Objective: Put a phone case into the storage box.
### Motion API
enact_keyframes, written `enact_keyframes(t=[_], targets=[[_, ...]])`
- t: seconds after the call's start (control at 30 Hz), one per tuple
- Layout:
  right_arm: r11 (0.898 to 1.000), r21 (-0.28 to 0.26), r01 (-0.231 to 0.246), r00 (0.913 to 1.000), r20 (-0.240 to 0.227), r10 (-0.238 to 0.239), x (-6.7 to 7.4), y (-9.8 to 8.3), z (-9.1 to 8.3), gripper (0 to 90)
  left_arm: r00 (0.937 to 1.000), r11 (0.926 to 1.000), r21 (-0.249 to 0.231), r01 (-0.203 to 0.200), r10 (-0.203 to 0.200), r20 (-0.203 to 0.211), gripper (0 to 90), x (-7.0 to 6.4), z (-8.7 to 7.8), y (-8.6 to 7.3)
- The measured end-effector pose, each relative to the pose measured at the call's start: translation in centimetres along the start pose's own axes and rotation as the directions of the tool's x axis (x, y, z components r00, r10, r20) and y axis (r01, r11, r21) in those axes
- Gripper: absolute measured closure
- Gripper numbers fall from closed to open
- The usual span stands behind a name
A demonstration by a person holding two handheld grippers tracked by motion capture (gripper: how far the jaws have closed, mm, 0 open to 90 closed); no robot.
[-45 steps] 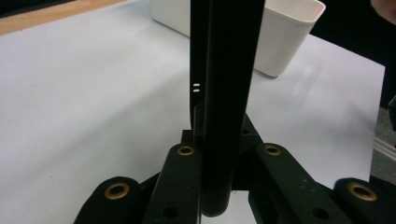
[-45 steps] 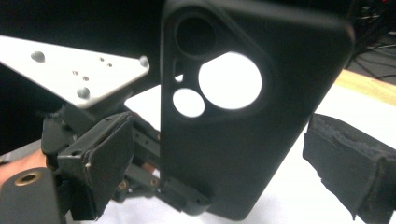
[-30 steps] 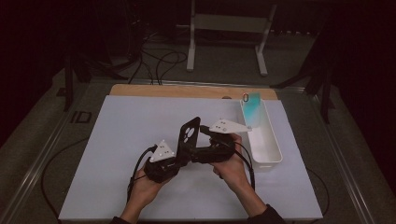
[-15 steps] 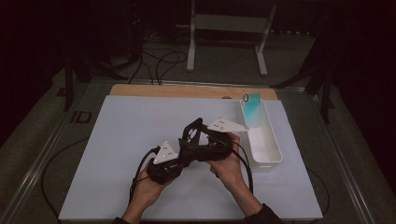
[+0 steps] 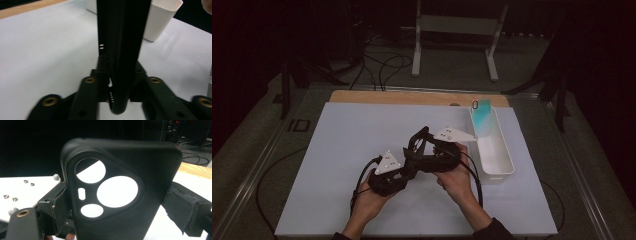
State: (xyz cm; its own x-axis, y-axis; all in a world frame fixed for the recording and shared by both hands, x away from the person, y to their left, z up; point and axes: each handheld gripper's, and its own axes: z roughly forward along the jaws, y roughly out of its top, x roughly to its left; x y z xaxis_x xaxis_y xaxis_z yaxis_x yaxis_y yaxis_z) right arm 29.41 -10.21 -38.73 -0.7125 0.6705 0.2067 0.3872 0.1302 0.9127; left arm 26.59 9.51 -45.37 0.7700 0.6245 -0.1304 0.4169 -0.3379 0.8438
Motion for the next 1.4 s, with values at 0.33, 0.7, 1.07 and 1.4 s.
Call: enact_keyframes(t=[0.33,0.7,1.07,1.4], targets=[[1.000,0.004,0.011,0.9999,-0.002,-0.011,-0.3,-0.1,0.0,13.9,0.9953,0.9962,-0.084,-0.023,0.015,-0.096,26.7,0.4,-1.3,-0.2],[0.999,-0.003,0.034,0.9994,0.006,-0.034,-0.2,0.1,-0.2,13.9,0.9777,0.9893,-0.142,-0.032,0.001,-0.210,0.9,1.2,-3.2,-0.3],[0.998,0.007,0.055,0.9979,0.033,-0.056,-0.6,0.0,-0.1,14.0,0.9596,0.9835,-0.177,-0.038,-0.013,-0.281,0.1,2.1,-4.7,-0.8],[0.997,0.013,0.070,0.9950,0.069,-0.071,-1.5,0.4,-0.4,14.1,0.9323,0.9733,-0.223,-0.054,-0.030,-0.360,0.1,3.1,-6.6,-2.9]])
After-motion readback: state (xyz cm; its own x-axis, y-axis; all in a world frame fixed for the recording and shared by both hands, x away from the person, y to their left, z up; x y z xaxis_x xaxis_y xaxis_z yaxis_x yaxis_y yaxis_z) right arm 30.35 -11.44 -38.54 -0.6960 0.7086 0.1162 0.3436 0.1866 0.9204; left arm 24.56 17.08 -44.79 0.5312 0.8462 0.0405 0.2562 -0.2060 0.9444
